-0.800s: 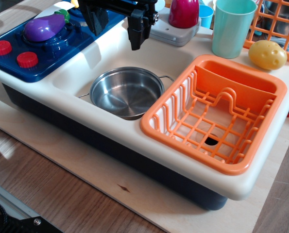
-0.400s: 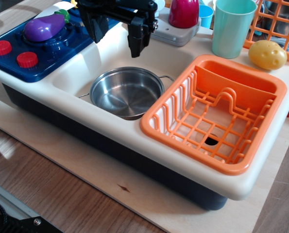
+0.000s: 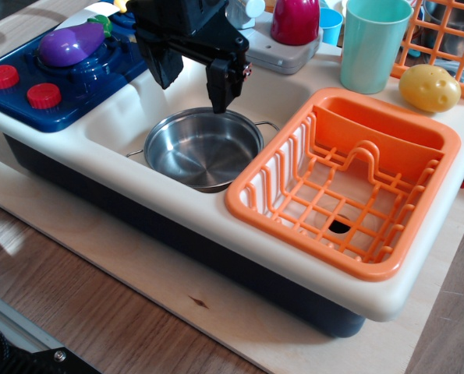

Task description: Put pan from sink into drying rack

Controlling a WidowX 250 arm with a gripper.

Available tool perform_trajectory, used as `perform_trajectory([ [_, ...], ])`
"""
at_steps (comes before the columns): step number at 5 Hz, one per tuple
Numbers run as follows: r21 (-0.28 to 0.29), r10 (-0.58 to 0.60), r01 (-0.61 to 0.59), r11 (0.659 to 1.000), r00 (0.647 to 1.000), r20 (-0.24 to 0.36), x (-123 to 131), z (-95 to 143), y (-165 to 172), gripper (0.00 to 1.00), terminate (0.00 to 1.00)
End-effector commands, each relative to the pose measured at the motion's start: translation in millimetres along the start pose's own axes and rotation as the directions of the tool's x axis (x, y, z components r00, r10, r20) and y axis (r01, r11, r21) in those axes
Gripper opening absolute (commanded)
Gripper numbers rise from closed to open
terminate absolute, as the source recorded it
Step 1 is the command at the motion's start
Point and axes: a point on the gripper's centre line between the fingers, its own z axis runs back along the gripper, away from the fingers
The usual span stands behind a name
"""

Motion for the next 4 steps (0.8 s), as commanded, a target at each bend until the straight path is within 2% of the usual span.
perform_trajectory([
  [1, 0.016, -0.06, 0.059, 0.998, 0.998, 0.028, 1.6, -10.2, 7.0, 1.0, 0.0],
  [4, 0.019, -0.087, 0.087, 0.996, 0.996, -0.004, -0.6, -36.3, 17.5, 1.0, 0.0],
])
